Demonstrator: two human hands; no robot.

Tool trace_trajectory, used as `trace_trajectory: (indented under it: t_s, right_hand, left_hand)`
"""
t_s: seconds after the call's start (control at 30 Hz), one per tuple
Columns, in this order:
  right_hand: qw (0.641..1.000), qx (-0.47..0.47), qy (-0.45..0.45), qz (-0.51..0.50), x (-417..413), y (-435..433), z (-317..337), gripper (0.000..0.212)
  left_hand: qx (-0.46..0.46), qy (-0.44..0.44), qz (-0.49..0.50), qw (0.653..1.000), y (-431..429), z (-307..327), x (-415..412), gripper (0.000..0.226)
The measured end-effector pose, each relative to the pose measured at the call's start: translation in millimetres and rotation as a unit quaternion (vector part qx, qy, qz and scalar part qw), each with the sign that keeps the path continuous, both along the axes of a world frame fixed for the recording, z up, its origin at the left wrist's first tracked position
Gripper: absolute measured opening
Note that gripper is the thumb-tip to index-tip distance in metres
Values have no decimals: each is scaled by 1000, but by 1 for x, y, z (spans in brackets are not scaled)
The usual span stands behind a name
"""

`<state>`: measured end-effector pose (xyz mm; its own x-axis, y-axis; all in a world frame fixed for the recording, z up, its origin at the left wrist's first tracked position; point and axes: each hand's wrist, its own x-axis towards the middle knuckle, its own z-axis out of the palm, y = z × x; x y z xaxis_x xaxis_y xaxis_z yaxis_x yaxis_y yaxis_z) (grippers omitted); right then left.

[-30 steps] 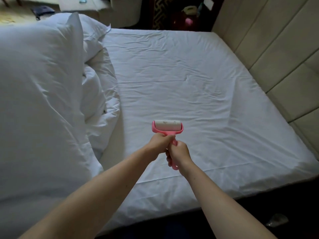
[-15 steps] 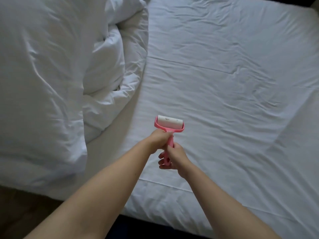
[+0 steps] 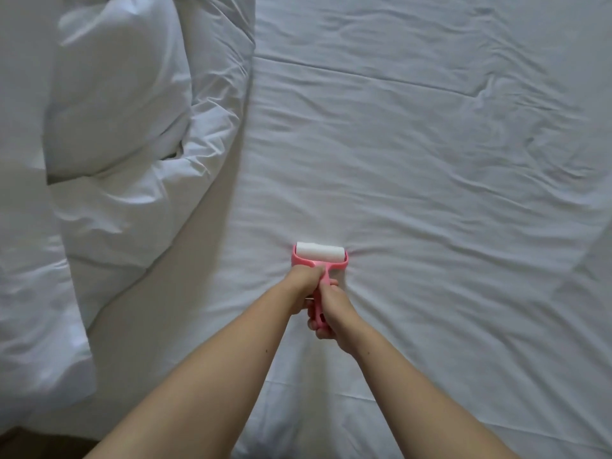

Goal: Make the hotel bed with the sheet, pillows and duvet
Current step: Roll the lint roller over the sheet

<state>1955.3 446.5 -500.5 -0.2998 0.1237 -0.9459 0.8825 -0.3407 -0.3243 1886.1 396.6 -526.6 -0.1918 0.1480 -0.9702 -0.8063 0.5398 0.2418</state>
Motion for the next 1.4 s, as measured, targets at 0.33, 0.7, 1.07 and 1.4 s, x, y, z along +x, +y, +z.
trace_trajectory:
  t_s: [0.33,0.7,1.07,1.4]
  right_hand:
    - [1000,16,22,-12,-104,47,-23,53]
    - [999,32,41,-7,-238,129,-35,59]
    - [991,89,102,-18,-384,203,-63,56]
    - [984,127,121,33,-466,249,-72,40]
  left_hand:
    - [14,14,0,1000,52,-12,-108,31]
    - [10,55,1,998,140,-5,-243,27]
    - [41,122,22,991,215,-28,-388,26]
    - [51,171,68,982,260,-30,-459,29]
